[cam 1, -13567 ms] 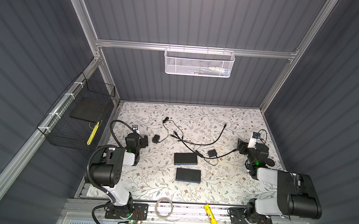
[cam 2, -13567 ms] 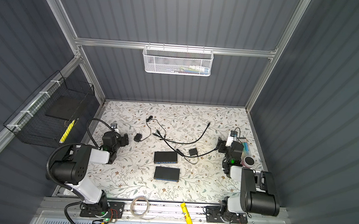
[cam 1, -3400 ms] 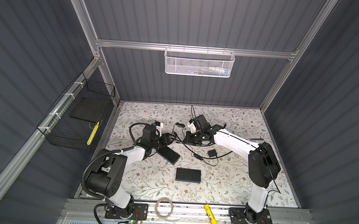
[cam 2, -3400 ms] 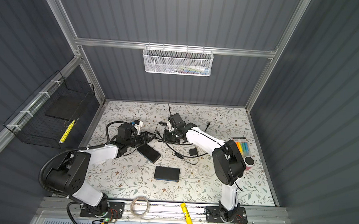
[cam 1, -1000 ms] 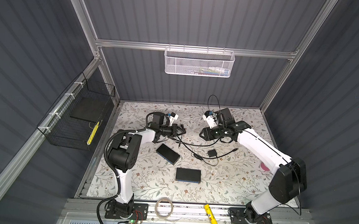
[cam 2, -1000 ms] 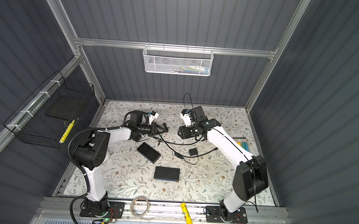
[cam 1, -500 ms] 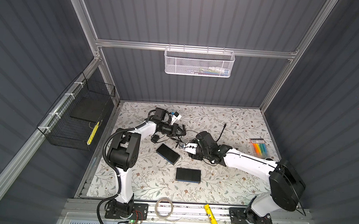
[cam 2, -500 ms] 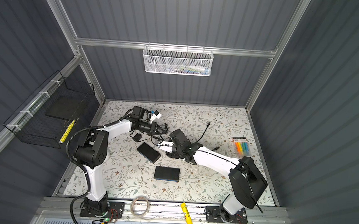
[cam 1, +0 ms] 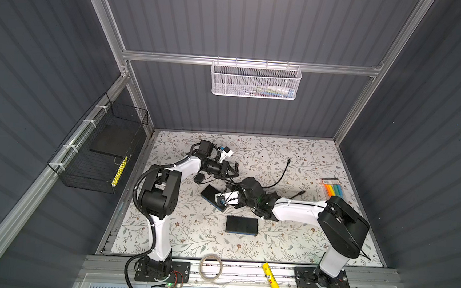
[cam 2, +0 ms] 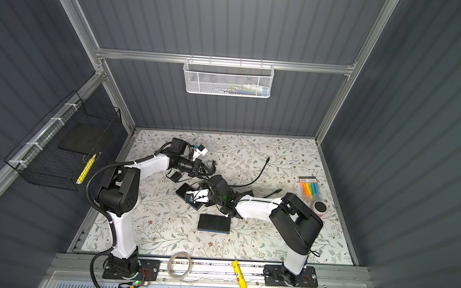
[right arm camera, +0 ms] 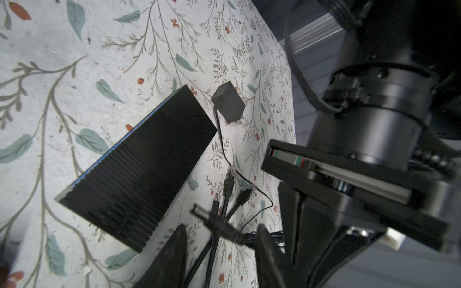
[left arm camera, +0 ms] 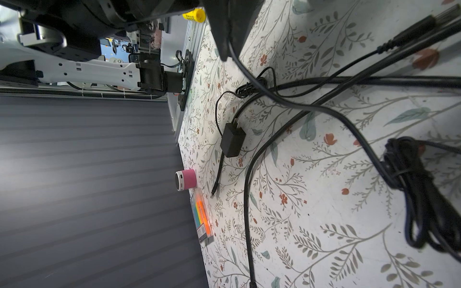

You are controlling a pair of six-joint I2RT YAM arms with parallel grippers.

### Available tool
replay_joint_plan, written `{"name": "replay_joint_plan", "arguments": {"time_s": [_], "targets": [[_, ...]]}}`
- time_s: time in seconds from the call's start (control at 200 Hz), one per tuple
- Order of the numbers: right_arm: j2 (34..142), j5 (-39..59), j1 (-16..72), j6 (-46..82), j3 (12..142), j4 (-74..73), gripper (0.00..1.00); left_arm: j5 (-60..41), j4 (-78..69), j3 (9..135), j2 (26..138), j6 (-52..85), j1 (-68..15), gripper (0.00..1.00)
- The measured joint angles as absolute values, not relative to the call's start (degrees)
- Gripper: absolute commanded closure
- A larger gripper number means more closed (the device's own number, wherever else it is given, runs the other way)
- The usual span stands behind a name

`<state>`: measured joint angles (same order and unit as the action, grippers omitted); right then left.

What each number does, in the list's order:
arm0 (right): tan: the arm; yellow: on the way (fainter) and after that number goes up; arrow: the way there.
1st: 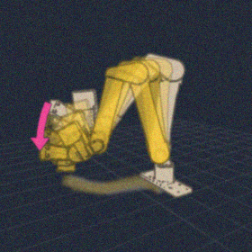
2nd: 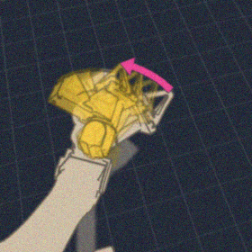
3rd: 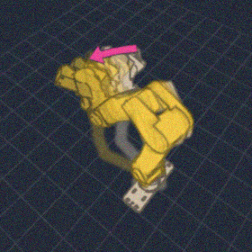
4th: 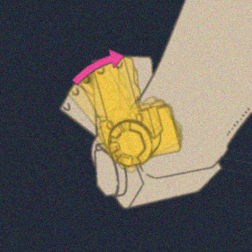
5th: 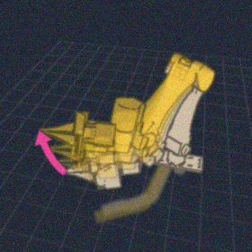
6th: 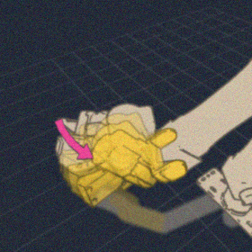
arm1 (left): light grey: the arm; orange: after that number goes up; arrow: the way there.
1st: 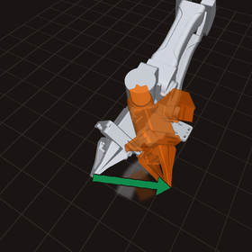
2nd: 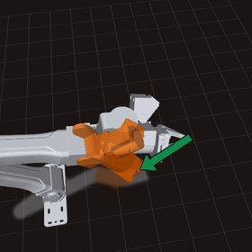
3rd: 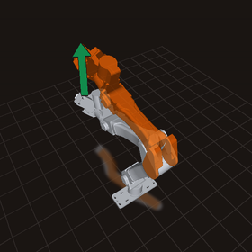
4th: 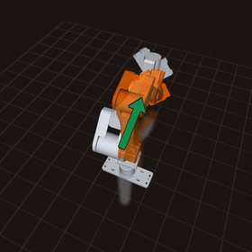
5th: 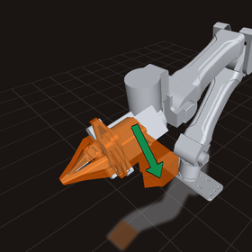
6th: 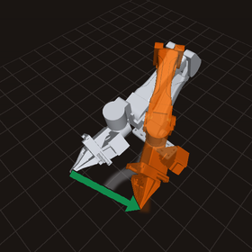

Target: Insert the plug into the switch port

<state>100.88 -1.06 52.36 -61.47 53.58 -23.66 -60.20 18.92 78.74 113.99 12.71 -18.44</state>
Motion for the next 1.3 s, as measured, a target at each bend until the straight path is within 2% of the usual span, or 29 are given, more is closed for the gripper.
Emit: {"name": "replay_joint_plan", "arguments": {"time_s": [0.325, 0.57, 0.68, 0.745, 0.84, 0.996, 1.126, 1.296], "targets": [[104.33, -4.19, 52.38, -64.27, 53.8, -28.29, 0.74, -60.34, 19.27, 78.74, 114.02, 12.58, -18.44, 0.99], [105.65, -6.11, 52.38, -65.01, 53.95, -31.97, 0.95, -60.53, 19.35, 78.67, 114.02, 12.56, -18.44, 0.98], [106.21, -7.05, 52.42, -65.01, 54.11, -32.95, 1.0, -60.2, 19.27, 78.59, 113.99, 12.45, -18.35, 0.83], [106.19, -7.66, 52.42, -64.47, 54.19, -32.97, 1.0, -59.44, 19.11, 78.17, 113.73, 12.69, -17.85, 0.66], [105.95, -8.19, 52.23, -62.96, 54.33, -32.71, 1.0, -57.04, 17.78, 75.9, 111.66, 14.09, -16.21, 0.47], [103.53, -8.38, 51.37, -58.7, 54.61, -29.74, 1.0, -50.94, 13.08, 70.46, 102.8, 18.92, -8.21, 0.38], [100.79, -7.42, 50.09, -53.23, 58.37, -21.8, 1.0, -44.56, 10.28, 67.85, 94.17, 21.71, -2.13, 0.36], [96.68, -1.63, 47.53, -42.44, 64.97, -8.67, 1.0, -39.66, 9.82, 64.05, 86.04, 22.33, -1.3, 0.38]]}}
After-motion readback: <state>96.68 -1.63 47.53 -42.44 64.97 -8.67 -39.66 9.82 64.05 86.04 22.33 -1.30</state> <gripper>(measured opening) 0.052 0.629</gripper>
